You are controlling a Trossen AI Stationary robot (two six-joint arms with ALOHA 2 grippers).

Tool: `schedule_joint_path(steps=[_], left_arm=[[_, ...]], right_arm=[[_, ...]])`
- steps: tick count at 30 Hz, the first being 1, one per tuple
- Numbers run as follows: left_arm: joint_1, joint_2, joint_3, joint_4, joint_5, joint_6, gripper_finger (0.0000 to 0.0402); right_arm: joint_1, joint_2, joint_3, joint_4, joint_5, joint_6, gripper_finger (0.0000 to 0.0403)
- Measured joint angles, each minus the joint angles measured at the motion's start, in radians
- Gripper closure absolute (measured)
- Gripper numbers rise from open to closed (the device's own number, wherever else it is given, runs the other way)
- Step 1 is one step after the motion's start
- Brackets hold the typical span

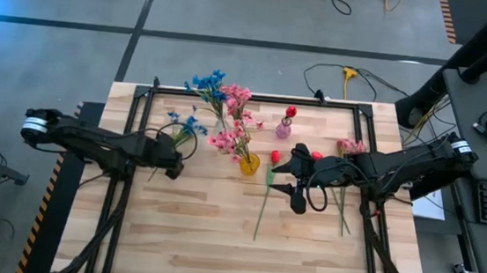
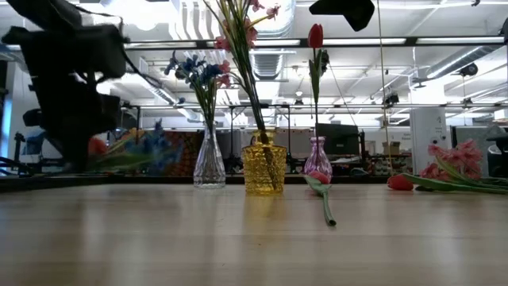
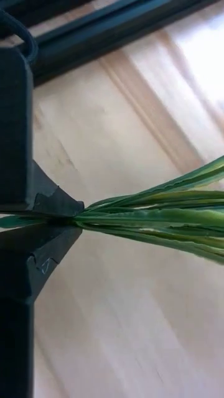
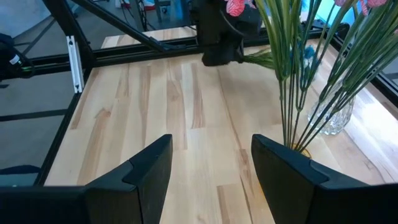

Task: Sort flowers into vase by color
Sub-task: Put the blue flowers into the transparent vase

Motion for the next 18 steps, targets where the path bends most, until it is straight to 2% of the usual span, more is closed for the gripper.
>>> schedule_joint_path(steps=[5, 18], left_arm=[[-0.061, -0.12, 0.006, -0.002, -0.042, -0.026, 0.0401], [-0.244, -0.38, 0.006, -0.005, -0.052, -0.021, 0.0401]], right_arm=[[0.0, 0.0, 0.0, 0.0, 0.0, 0.0, 0.019], [0.0, 0.0, 0.0, 0.0, 0.0, -0.002, 0.019]])
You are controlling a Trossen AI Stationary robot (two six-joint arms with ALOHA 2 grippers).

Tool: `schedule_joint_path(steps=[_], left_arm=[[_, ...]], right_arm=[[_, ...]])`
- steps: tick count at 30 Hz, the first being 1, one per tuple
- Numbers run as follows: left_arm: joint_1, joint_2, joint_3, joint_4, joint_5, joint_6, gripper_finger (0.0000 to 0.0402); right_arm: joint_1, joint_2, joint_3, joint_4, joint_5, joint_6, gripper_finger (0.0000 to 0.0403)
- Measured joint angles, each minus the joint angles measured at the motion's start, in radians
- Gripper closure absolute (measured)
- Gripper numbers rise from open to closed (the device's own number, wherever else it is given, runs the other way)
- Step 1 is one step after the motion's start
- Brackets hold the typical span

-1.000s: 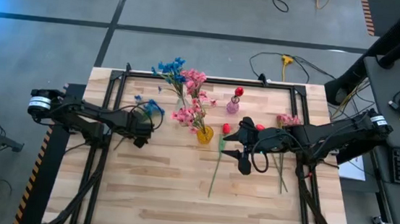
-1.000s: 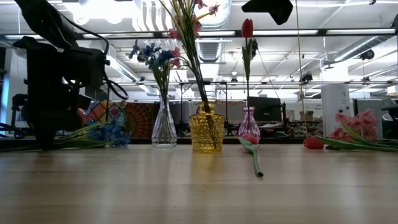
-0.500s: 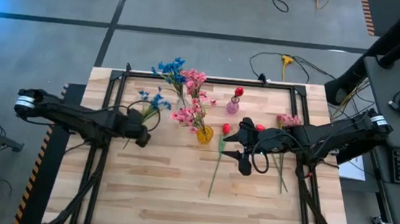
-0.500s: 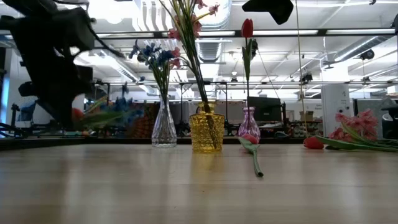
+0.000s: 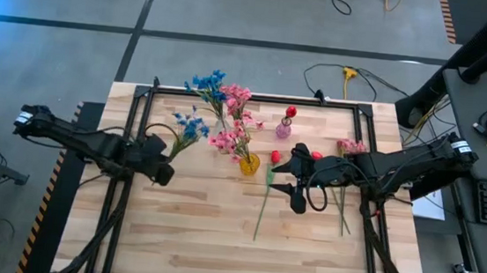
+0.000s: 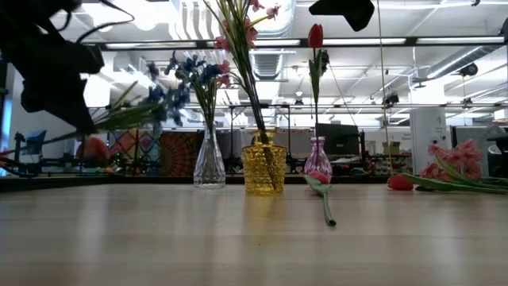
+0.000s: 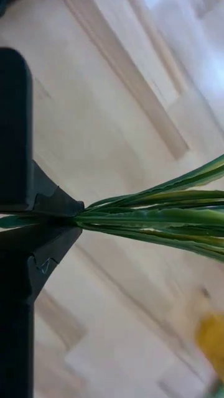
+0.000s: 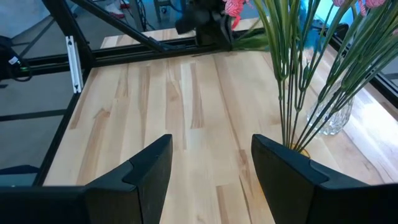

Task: Sort flowers into vase by color
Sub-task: Put the blue flowers into the transparent vase

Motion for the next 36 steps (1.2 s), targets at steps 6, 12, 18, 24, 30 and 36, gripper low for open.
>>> schedule_joint_path(steps=[6, 12, 18, 24, 30, 36], left_arm=[[-0.093, -0.095, 0.0, 0.045, -0.1, 0.018, 0.0402], [-0.144, -0.147, 0.0, 0.194, -0.226, 0.191, 0.0401], [-0.146, -0.15, 0.0, 0.433, -0.399, 0.493, 0.0401], [-0.146, -0.146, -0.027, 0.765, -0.456, 0.844, 0.0401], [-0.139, -0.143, -0.141, 1.258, -0.375, 1.193, 0.0401], [-0.101, -0.12, -0.289, 1.674, -0.335, 1.372, 0.0401]], right_arm=[[0.0, 0.0, 0.0, 0.0, 0.0, -0.006, 0.019], [0.0, 0.0, 0.0, 0.0, 0.0, -0.006, 0.019], [0.0, 0.0, 0.0, 0.001, 0.0, -0.008, 0.019], [0.0, 0.0, 0.0, 0.002, 0.0, -0.009, 0.019], [0.0, 0.0, 0.0, 0.007, 0.001, -0.016, 0.019], [0.0, 0.0, 0.0, 0.008, 0.004, -0.016, 0.019]])
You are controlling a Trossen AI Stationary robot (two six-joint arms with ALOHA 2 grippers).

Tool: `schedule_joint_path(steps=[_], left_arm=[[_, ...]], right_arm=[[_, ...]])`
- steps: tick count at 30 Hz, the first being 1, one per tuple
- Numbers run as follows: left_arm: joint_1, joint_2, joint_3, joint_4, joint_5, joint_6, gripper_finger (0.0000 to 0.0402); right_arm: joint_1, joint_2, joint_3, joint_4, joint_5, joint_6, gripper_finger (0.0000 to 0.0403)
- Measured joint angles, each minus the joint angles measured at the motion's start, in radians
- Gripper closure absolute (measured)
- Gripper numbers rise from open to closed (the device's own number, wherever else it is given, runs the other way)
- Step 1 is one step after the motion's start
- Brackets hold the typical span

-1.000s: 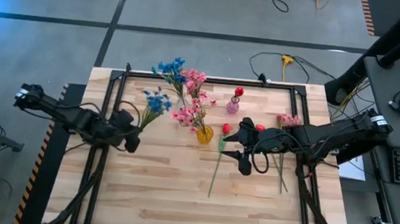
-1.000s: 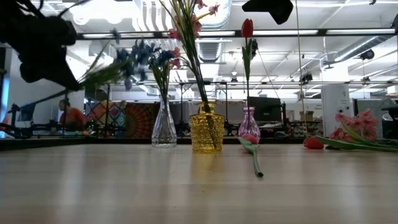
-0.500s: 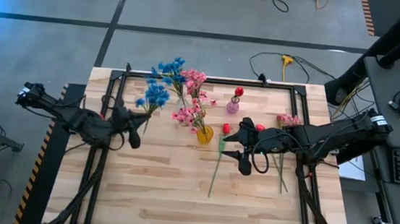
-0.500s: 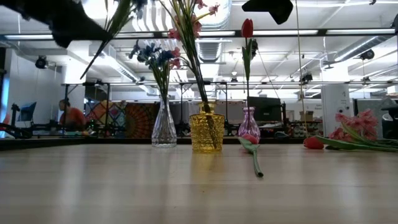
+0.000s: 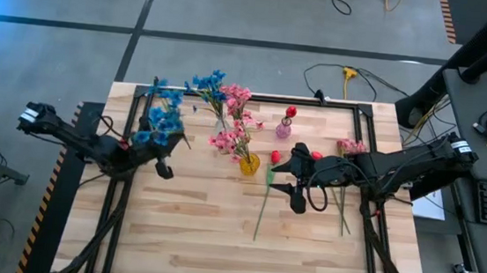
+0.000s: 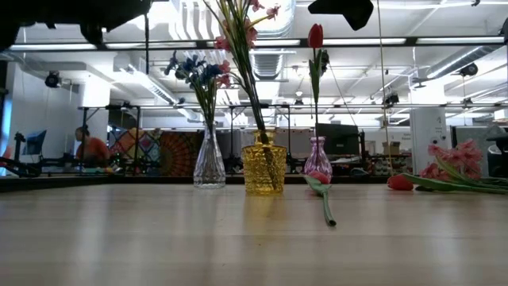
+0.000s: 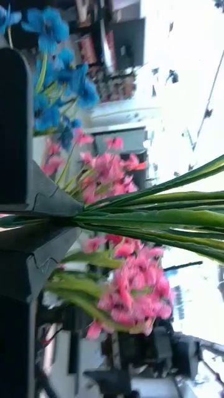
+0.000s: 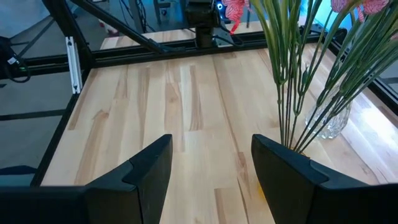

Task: Sort flowers into vase by color
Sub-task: Put the blue flowers into the transparent vase

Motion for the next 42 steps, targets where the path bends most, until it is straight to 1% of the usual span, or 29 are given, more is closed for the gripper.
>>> schedule_joint_path(steps=[4, 6, 10, 13, 17, 20, 21, 24, 28, 31, 33, 38, 42], left_arm=[[0.053, 0.026, -0.06, 0.206, 0.074, 0.057, 0.0401], [0.089, 0.04, -0.063, 0.26, 0.104, 0.069, 0.0401], [0.185, 0.081, -0.061, 0.266, 0.182, 0.051, 0.0401], [0.268, 0.134, -0.052, 0.273, 0.27, 0.008, 0.0401], [0.377, 0.206, -0.035, 0.306, 0.333, -0.064, 0.0401], [0.434, 0.256, -0.015, 0.306, 0.453, -0.109, 0.0401], [0.446, 0.274, -0.006, 0.305, 0.48, -0.125, 0.0401], [0.459, 0.328, 0.018, 0.311, 0.487, -0.184, 0.0401], [0.448, 0.4, 0.023, 0.309, 0.519, -0.263, 0.0401], [0.447, 0.459, 0.009, 0.342, 0.498, -0.278, 0.0401], [0.448, 0.491, 0.004, 0.373, 0.464, -0.263, 0.0401], [0.466, 0.537, 0.009, 0.488, 0.462, -0.102, 0.0401], [0.515, 0.554, 0.01, 0.514, 0.459, -0.088, 0.0401]], right_arm=[[0.0, 0.0, 0.0, 0.0, 0.0, 0.0, 0.019], [0.0, 0.0, 0.0, 0.0, 0.0, 0.0, 0.019], [-0.002, 0.0, 0.0, 0.013, 0.013, -0.011, 0.019], [-0.002, 0.0, 0.0, 0.046, 0.063, -0.042, 0.019], [-0.005, 0.0, 0.0, 0.089, 0.131, -0.094, 0.019], [-0.014, 0.0, 0.0, 0.091, 0.165, -0.105, 0.019], [-0.019, 0.0, 0.0, 0.09, 0.183, -0.105, 0.019], [-0.049, 0.0, 0.0, 0.094, 0.213, -0.131, 0.019], [-0.077, 0.0, 0.004, 0.092, 0.204, -0.17, 0.019], [-0.077, 0.0, 0.004, 0.084, 0.183, -0.182, 0.019], [-0.076, 0.0, 0.0, 0.081, 0.182, -0.164, 0.019], [-0.077, 0.0, -0.002, 0.088, 0.183, -0.127, 0.019], [-0.084, 0.0, -0.002, 0.122, 0.192, -0.131, 0.019]])
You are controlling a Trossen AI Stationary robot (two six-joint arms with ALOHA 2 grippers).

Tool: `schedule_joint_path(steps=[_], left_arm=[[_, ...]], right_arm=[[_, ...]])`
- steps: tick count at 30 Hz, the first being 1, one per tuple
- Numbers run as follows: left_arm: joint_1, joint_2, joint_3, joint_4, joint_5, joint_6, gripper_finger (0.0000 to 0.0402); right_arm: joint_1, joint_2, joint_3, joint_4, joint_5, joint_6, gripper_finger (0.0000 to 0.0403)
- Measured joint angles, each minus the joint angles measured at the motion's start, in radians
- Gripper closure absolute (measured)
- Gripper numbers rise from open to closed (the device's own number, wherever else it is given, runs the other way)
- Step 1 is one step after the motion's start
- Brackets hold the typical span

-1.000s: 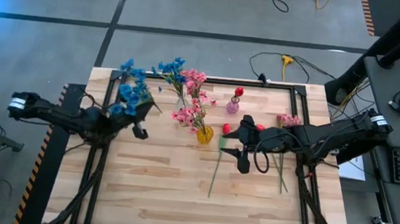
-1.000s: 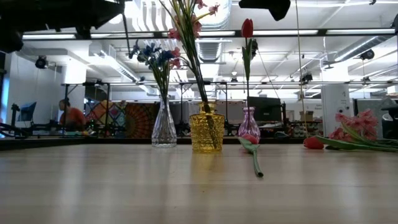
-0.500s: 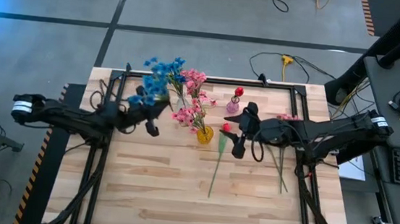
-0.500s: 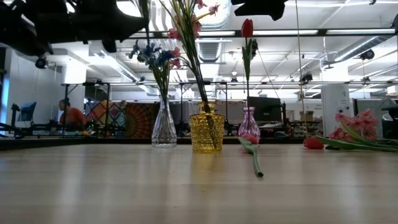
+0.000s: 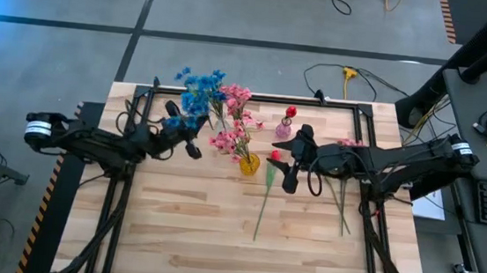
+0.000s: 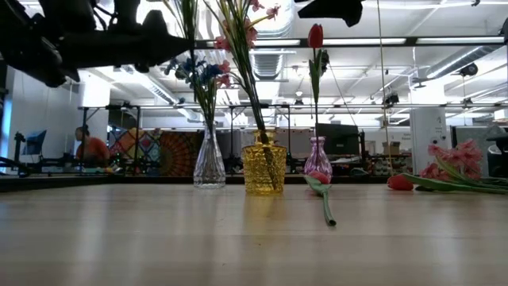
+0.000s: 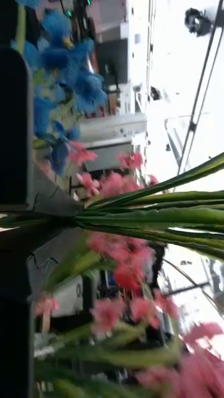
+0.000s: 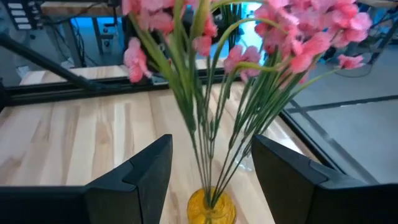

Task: Sort flowers into vase by color
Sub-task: Put the blue flowers into the transparent vase

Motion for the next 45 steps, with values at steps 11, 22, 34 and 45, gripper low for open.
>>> schedule_joint_path(steps=[11, 22, 34, 45], left_arm=[[0.133, 0.148, -0.001, 0.194, 0.119, -0.053, 0.0401], [0.141, 0.291, 0.042, 0.276, 0.159, -0.006, 0.0401], [0.191, 0.306, 0.067, 0.278, 0.158, 0.013, 0.0401], [0.217, 0.313, 0.067, 0.276, 0.188, 0.002, 0.0401]], right_arm=[[-0.026, 0.0, 0.0, 0.036, 0.017, -0.018, 0.019], [-0.026, 0.0, 0.0, 0.041, 0.046, -0.006, 0.019], [-0.026, 0.0, 0.0, 0.041, 0.047, 0.007, 0.019], [-0.026, 0.0, 0.0, 0.041, 0.047, 0.007, 0.019]])
